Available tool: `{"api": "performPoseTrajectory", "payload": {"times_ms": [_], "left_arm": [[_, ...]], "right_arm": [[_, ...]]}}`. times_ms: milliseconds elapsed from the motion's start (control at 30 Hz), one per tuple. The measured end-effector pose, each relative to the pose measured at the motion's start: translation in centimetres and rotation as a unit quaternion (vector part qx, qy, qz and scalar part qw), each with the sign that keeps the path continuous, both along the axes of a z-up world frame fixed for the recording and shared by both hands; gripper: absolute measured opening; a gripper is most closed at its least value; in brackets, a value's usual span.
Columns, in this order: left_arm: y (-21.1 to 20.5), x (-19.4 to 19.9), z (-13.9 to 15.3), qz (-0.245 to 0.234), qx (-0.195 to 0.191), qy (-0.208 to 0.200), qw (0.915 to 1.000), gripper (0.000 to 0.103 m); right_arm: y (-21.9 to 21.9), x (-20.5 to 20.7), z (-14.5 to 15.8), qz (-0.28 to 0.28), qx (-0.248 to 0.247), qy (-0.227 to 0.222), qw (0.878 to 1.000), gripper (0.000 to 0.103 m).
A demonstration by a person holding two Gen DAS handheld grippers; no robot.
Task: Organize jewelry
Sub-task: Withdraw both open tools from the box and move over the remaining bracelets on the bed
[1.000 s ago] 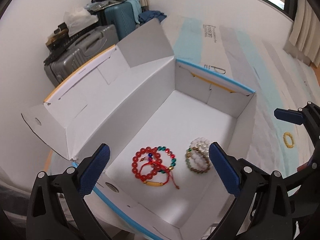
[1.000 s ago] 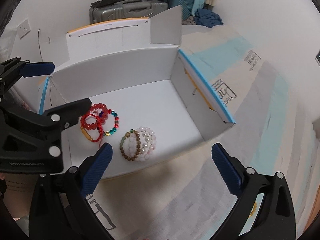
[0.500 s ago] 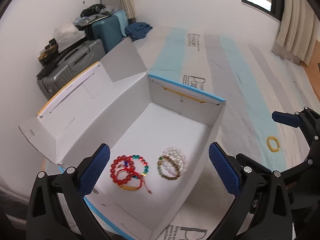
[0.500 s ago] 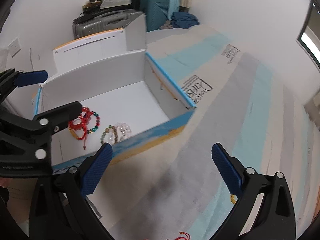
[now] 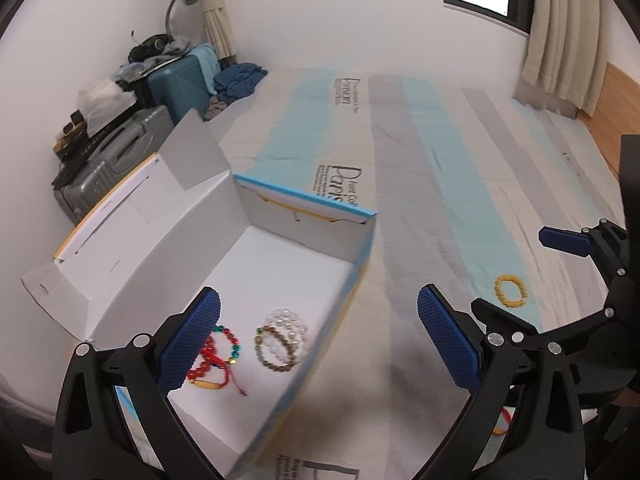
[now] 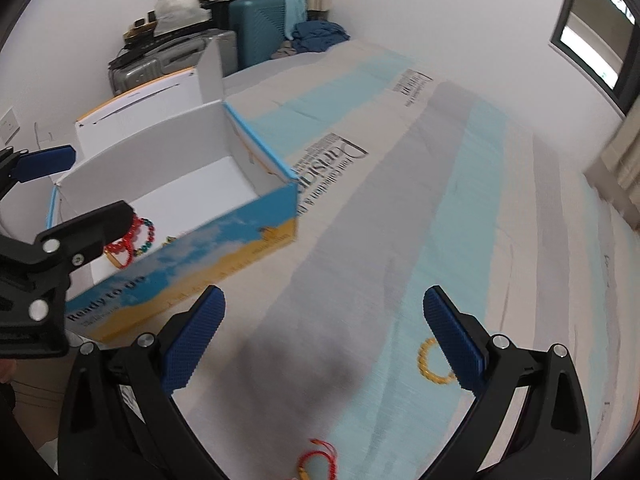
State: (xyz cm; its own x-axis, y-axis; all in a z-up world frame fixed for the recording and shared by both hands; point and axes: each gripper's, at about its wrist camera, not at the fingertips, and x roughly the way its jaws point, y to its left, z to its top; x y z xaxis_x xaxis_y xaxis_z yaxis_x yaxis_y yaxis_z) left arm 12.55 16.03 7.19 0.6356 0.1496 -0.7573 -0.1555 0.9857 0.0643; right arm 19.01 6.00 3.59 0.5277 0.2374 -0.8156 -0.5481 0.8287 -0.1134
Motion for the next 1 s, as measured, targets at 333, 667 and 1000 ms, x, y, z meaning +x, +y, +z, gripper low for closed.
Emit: {"api": "performPoseTrajectory", "payload": {"times_ms": [333, 667, 1000], "left_arm": [[-3.4, 0.4, -1.8, -0.018, -0.018, 0.016, 0.9996, 0.097], [-6.7, -0.1, -5.9, -0.045, -0.027, 0.048, 0.9974, 0.097], [-10.2, -1.0, -10.4, -0.080, -0.040, 0.077, 0.9931, 0.097]], "right_arm": [[-7.1, 1.4, -1.6, -0.054, -0.009, 0.015, 0.998, 0.096], [-13.6, 4.0, -4.1, -0.109, -0.010, 0.042, 0.993, 0.096], [-16.5, 5.7, -8.5, -0.126, -0.013, 0.080, 0.989, 0.096]]}}
